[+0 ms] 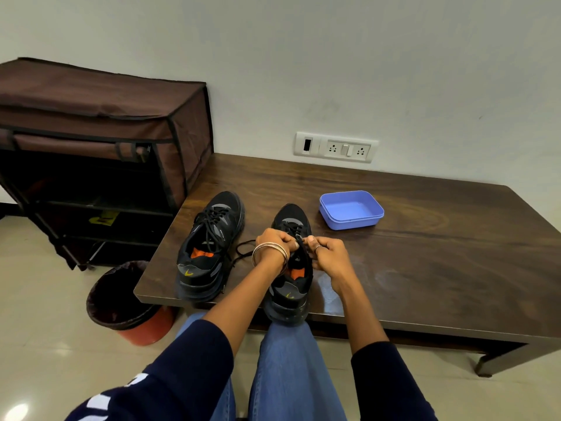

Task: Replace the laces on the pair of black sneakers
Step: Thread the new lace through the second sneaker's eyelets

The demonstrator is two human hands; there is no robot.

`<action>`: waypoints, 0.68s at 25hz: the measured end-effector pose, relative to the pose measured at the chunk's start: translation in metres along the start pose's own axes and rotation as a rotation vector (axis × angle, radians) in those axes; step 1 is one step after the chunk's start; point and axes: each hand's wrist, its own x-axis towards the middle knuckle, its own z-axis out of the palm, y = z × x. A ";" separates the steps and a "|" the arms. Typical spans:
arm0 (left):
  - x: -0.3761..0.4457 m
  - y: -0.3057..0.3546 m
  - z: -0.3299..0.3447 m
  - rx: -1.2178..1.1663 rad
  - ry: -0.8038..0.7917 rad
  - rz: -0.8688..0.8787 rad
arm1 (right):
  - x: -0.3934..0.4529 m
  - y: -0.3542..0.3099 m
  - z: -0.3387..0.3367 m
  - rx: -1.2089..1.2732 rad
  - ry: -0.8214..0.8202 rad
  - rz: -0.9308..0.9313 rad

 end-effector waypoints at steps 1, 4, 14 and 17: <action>0.001 -0.001 0.000 0.016 -0.007 0.025 | 0.004 -0.001 0.002 0.008 0.044 0.019; -0.003 -0.002 -0.006 0.146 -0.075 0.151 | 0.011 -0.007 0.010 0.013 0.129 0.067; -0.006 -0.022 -0.009 0.611 0.143 0.266 | -0.017 -0.059 -0.043 1.052 0.406 -0.048; -0.004 -0.023 -0.006 0.578 0.122 0.224 | -0.018 -0.070 -0.055 0.636 0.444 -0.212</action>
